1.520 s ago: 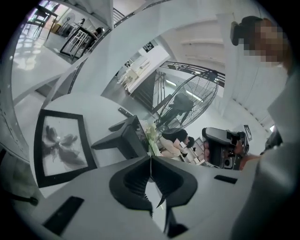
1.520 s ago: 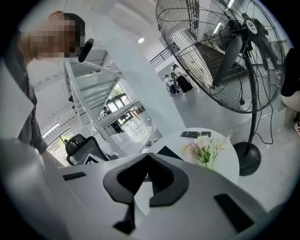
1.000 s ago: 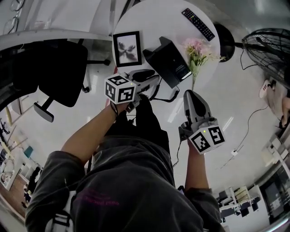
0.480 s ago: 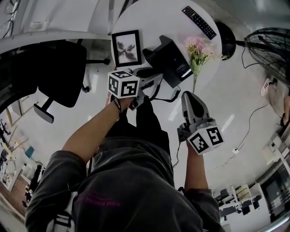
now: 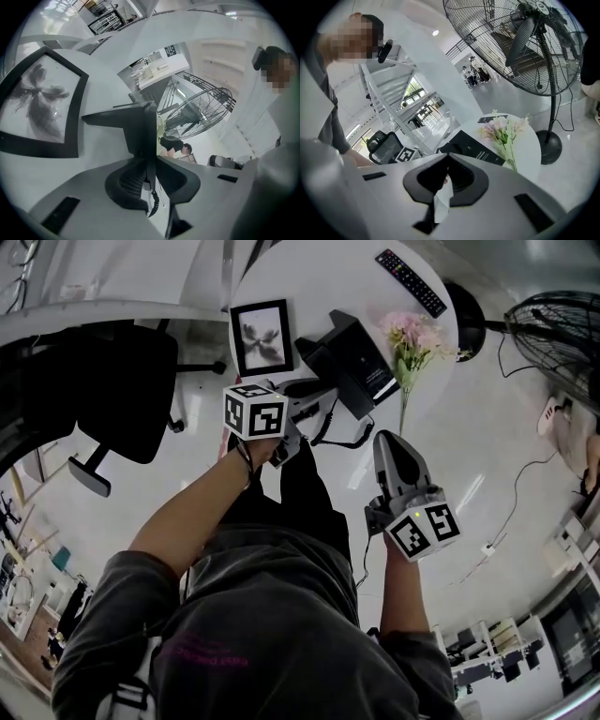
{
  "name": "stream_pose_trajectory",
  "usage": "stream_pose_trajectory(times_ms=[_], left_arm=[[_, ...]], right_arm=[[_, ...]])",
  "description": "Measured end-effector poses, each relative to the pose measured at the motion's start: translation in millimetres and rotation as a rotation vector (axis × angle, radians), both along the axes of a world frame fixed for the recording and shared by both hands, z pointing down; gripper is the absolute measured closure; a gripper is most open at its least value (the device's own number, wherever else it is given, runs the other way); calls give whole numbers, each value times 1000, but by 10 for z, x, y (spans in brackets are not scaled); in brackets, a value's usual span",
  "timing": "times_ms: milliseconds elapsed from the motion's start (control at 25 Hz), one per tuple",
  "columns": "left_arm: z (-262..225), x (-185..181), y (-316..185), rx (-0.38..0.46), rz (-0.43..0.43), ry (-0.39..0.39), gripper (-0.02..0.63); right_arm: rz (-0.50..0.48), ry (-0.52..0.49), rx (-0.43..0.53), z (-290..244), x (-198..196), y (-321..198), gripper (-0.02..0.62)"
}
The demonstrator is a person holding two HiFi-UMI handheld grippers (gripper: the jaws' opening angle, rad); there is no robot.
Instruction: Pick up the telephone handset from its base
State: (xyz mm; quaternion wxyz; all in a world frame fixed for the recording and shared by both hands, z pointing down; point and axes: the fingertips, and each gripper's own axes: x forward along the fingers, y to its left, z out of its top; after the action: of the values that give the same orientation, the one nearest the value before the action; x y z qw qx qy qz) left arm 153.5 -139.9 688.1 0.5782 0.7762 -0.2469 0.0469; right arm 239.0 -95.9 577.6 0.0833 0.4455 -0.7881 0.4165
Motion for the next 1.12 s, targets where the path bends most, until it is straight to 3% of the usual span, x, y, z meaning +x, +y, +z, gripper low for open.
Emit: stream_pose_trajectory(times_ms=[600,1120], left_arm=[[-417,-129,76,43,17,68,531],[-1503,-704,-59,230,95,132,529]], right_arm=[[26,5,45,-235,-55,-31,577],[110,20,159,-827,-216,-222,577]])
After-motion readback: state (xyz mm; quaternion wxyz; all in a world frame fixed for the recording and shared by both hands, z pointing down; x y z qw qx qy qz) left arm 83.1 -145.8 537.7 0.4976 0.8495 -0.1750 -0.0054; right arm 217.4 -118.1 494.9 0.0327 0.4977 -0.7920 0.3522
